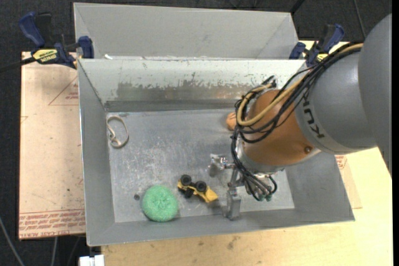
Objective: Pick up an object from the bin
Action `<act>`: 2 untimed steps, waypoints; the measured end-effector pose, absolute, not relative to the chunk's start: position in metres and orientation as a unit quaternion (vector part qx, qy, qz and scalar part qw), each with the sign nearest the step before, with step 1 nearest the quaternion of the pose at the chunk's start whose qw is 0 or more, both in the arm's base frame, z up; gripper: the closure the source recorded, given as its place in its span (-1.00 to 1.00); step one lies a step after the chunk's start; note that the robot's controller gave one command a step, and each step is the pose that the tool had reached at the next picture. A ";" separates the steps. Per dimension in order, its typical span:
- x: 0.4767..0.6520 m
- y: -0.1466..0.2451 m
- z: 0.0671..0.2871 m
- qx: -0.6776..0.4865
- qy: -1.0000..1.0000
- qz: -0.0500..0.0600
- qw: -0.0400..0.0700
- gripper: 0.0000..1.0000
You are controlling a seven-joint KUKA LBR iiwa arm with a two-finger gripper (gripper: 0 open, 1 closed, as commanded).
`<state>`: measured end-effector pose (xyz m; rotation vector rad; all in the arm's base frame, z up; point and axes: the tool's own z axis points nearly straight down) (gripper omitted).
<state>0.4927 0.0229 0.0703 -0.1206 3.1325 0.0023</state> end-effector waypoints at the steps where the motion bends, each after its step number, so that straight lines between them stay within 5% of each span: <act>1: 0.493 0.023 0.070 -0.038 0.999 0.001 0.004 -1.00; 2: 0.493 0.040 0.070 0.021 1.000 -0.001 0.003 -1.00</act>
Offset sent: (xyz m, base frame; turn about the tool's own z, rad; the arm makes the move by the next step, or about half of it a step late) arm -0.0026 0.0565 -0.0003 0.2933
